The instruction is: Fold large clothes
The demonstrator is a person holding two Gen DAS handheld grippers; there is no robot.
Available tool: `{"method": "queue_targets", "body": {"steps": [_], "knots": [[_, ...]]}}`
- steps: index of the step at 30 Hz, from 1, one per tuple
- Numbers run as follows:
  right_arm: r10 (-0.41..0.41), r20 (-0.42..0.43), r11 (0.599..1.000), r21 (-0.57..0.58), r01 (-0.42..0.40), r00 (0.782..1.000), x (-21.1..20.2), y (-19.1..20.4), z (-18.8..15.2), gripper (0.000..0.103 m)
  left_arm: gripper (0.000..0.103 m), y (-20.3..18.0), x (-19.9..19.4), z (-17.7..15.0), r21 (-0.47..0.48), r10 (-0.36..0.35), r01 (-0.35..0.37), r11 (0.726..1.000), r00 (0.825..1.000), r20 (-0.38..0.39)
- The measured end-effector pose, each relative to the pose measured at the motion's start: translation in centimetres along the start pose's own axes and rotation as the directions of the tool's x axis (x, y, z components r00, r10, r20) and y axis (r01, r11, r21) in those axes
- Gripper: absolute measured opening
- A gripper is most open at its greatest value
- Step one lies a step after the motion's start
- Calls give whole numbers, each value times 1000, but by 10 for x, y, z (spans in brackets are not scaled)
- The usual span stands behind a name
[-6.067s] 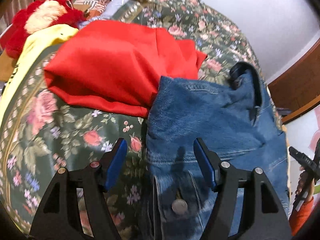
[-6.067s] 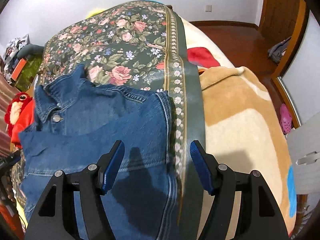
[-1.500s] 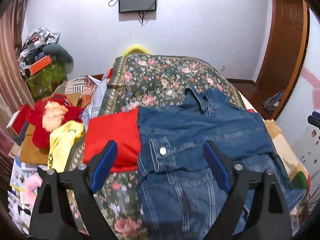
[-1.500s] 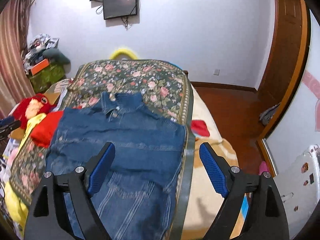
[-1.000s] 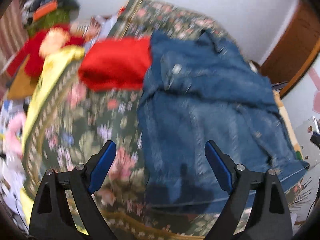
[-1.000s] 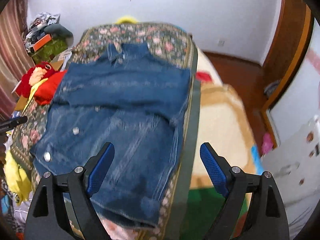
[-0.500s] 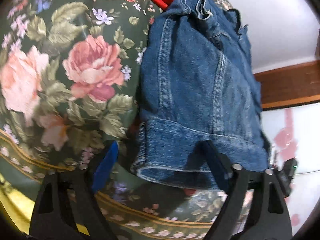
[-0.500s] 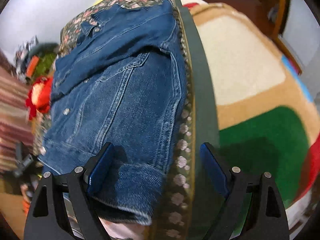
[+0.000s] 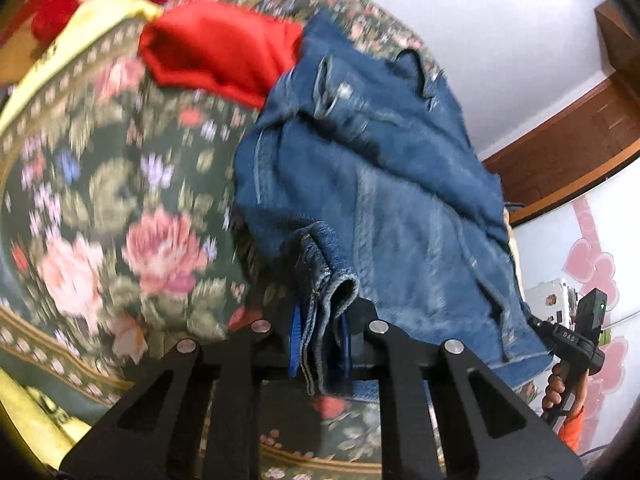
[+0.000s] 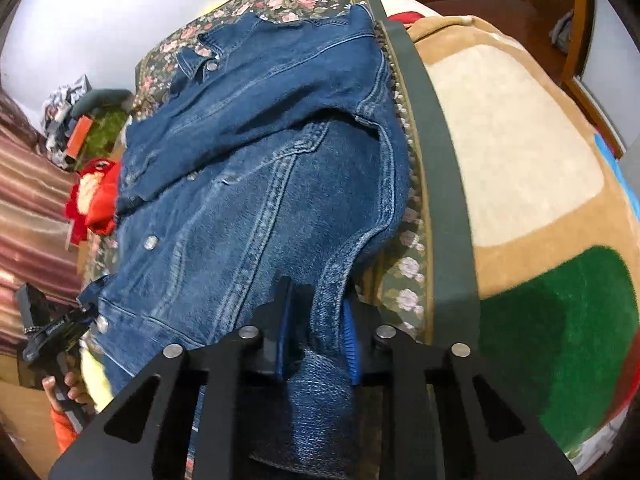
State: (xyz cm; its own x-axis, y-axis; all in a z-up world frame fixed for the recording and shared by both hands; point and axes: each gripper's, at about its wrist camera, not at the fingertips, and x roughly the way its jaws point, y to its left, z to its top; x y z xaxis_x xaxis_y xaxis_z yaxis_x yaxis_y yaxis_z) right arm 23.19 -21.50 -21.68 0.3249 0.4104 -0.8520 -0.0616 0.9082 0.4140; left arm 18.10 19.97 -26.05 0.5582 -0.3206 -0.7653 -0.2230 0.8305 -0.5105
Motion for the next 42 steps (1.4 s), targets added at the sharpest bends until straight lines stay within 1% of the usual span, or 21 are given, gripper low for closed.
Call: {"method": "queue_targets", "body": {"steps": [4, 7, 10, 13, 17, 18, 20, 22, 25, 27, 28, 32, 36, 40, 41, 42], "knots": [[26, 70, 999, -37, -24, 997, -16, 13, 14, 16, 13, -16, -19, 23, 36, -27, 25, 999, 997, 69], [55, 138, 997, -67, -46, 989, -30, 25, 31, 15, 13, -33, -34, 48, 76, -58, 49, 996, 990, 130], [78, 200, 994, -88, -61, 977, -40, 36, 55, 15, 12, -52, -42, 73, 116, -79, 58, 991, 980, 183], [95, 264, 993, -98, -72, 960, -48, 44, 81, 14, 12, -70, -52, 97, 154, -83, 45, 987, 966, 245], [86, 328, 994, -95, -57, 941, -52, 53, 118, 14, 12, -89, -50, 141, 182, -108, 56, 982, 950, 292], [75, 339, 994, -95, -45, 938, -50, 55, 127, 14, 12, -94, -47, 151, 199, -102, 41, 979, 947, 303], [54, 356, 995, -97, -21, 933, -46, 58, 141, 14, 12, -104, -36, 170, 216, -58, -12, 976, 947, 315], [34, 365, 996, -94, 1, 931, -38, 59, 159, 14, 12, -106, -20, 192, 210, -33, -35, 977, 949, 315], [5, 363, 996, -85, 27, 932, -22, 54, 183, 14, 12, -101, 8, 218, 172, 8, -65, 983, 951, 309], [-30, 367, 996, -72, 61, 930, -6, 51, 198, 14, 12, -95, 33, 235, 148, 43, -90, 985, 955, 294], [-48, 369, 994, -69, 79, 928, 4, 49, 203, 14, 12, -92, 43, 238, 143, 55, -100, 985, 957, 285], [-88, 329, 992, -54, 112, 940, 42, 38, 223, 14, 13, -76, 93, 256, 121, 129, -161, 979, 963, 238], [-106, 275, 991, -49, 124, 956, 76, 24, 234, 14, 14, -56, 137, 260, 104, 204, -225, 969, 962, 181], [-67, 235, 996, -39, 78, 970, 89, 8, 239, 14, 19, -40, 161, 255, 93, 227, -241, 966, 964, 139], [-61, 226, 997, -40, 72, 972, 90, 6, 239, 14, 21, -39, 164, 254, 96, 230, -244, 965, 963, 137], [-74, 221, 995, -46, 86, 972, 88, 4, 239, 14, 21, -38, 165, 254, 104, 233, -248, 963, 963, 135]]}}
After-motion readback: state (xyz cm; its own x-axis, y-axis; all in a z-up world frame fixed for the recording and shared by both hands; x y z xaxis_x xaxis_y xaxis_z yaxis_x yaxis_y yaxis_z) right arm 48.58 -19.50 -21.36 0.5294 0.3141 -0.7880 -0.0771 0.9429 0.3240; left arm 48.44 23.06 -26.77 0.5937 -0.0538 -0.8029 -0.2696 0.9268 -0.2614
